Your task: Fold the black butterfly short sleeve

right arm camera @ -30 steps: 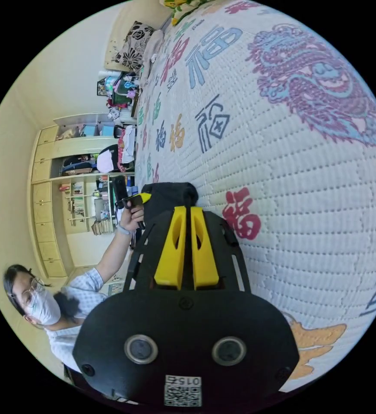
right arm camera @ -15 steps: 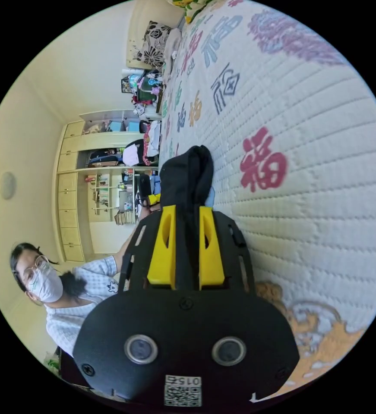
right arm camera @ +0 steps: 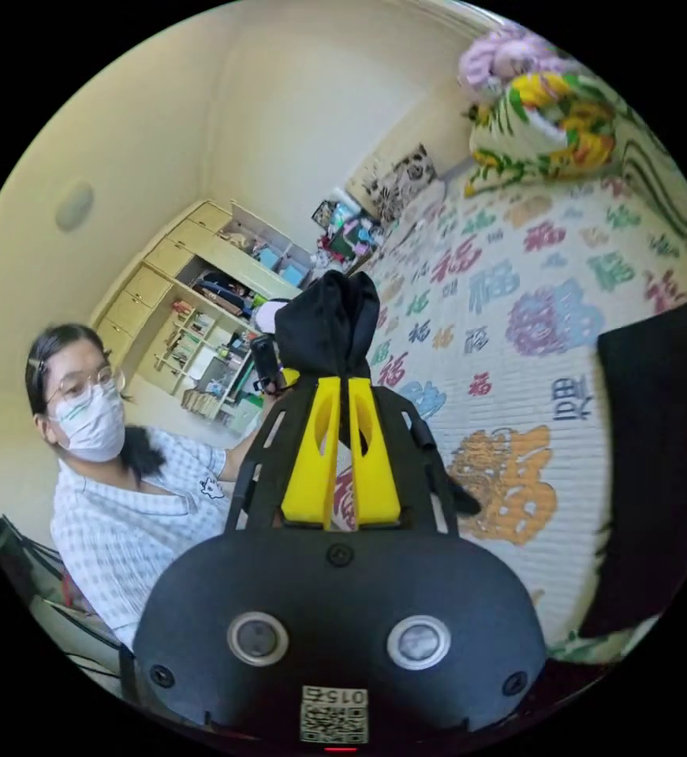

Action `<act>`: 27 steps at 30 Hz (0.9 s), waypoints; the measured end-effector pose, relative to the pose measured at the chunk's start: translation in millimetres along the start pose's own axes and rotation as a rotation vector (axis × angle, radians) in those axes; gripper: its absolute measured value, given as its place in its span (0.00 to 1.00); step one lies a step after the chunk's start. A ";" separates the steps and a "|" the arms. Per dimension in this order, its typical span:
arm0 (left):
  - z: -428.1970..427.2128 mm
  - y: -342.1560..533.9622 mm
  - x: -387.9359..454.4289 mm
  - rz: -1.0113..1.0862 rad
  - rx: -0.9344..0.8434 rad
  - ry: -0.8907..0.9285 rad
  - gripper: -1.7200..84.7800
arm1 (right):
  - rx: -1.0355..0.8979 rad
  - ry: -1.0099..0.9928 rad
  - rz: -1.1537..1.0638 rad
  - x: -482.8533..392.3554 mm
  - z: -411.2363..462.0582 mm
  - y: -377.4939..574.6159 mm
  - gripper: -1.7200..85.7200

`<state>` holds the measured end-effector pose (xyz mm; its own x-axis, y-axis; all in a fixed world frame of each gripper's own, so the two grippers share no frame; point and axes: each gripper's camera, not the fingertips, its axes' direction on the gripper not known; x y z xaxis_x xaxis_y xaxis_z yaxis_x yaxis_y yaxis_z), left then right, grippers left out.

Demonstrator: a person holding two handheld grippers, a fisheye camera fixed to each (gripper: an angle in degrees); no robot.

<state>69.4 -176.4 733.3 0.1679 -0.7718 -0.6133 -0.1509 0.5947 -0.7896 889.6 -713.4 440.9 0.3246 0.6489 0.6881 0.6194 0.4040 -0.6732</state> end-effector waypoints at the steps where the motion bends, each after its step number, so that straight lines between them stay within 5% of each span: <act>1: 16.5 1.9 16.7 0.059 0.013 0.011 0.08 | 0.048 0.059 -0.028 -17.2 -18.9 15.8 0.03; 5: 71.1 10.3 43.3 0.129 0.062 0.104 0.08 | 0.186 0.291 -0.059 -62.2 -68.5 57.8 0.03; 12: 183.9 44.2 9.6 -0.100 0.172 0.227 0.09 | 0.142 0.698 0.021 -38.6 -59.7 43.3 0.04; 17: 268.0 93.0 -42.9 -0.185 -0.038 -0.294 0.14 | -0.136 1.084 0.392 117.6 19.3 39.6 0.08; 19: 275.8 128.0 -57.1 -0.220 -0.117 -0.382 0.14 | -0.170 1.127 0.495 149.3 45.9 62.6 0.08; 27: 177.1 269.7 -6.0 -0.035 -0.068 -0.409 0.13 | -0.060 0.979 0.203 101.6 150.5 181.3 0.08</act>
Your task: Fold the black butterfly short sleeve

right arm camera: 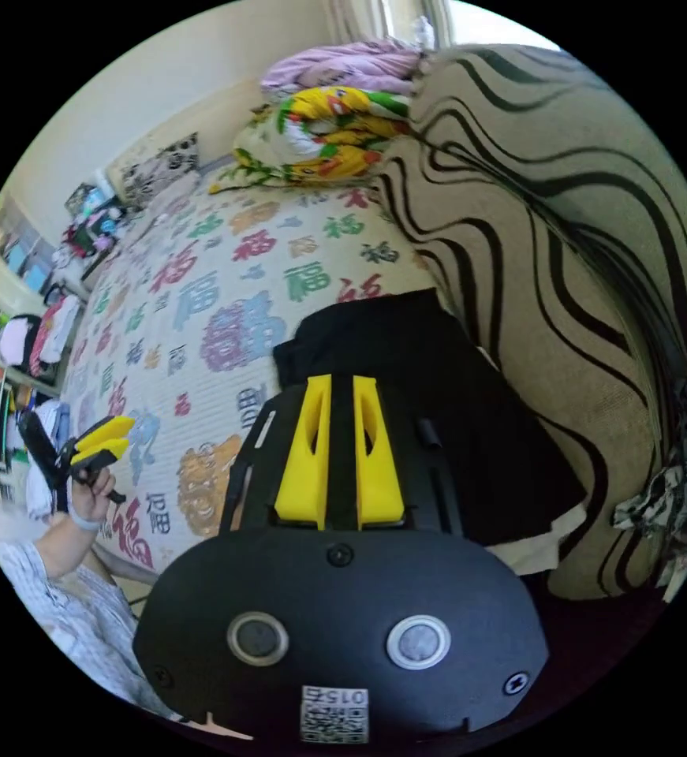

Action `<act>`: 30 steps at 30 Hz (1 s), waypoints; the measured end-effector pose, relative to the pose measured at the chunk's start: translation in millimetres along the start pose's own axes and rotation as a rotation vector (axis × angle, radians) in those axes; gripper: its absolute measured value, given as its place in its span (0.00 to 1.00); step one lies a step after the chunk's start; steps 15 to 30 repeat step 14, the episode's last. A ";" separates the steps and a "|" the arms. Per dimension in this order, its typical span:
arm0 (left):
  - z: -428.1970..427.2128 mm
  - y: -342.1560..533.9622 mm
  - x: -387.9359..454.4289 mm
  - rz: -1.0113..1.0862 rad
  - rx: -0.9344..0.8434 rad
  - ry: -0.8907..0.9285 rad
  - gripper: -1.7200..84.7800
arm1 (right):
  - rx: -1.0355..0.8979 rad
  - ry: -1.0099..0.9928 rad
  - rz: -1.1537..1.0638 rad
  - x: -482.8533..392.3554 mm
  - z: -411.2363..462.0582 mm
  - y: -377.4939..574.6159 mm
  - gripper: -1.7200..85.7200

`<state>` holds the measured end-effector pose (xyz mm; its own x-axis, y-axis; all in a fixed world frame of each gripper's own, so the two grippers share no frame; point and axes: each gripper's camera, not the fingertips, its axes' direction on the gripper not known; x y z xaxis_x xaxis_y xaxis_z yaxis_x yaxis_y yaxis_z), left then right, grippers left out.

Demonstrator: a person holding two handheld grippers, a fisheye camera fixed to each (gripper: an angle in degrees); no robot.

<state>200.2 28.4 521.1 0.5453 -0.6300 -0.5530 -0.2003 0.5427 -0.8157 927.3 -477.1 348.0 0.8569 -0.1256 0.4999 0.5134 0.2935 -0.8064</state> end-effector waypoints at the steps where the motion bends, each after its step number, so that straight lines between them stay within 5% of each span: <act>1: -26.0 28.6 2.5 0.014 -0.007 -0.042 0.13 | 0.050 -0.022 -0.047 -27.1 -4.5 27.2 0.08; 8: -218.3 195.2 20.0 -0.079 0.066 -0.457 0.08 | 0.742 -0.161 -0.092 -220.4 -8.6 250.5 0.02; 14: -384.0 347.1 70.5 -0.197 0.203 -0.987 0.11 | 0.884 -0.140 -0.261 -400.5 16.6 356.8 0.01; 30: -384.0 347.1 70.5 -0.197 0.203 -0.987 0.11 | 0.884 -0.140 -0.261 -400.5 16.6 356.8 0.01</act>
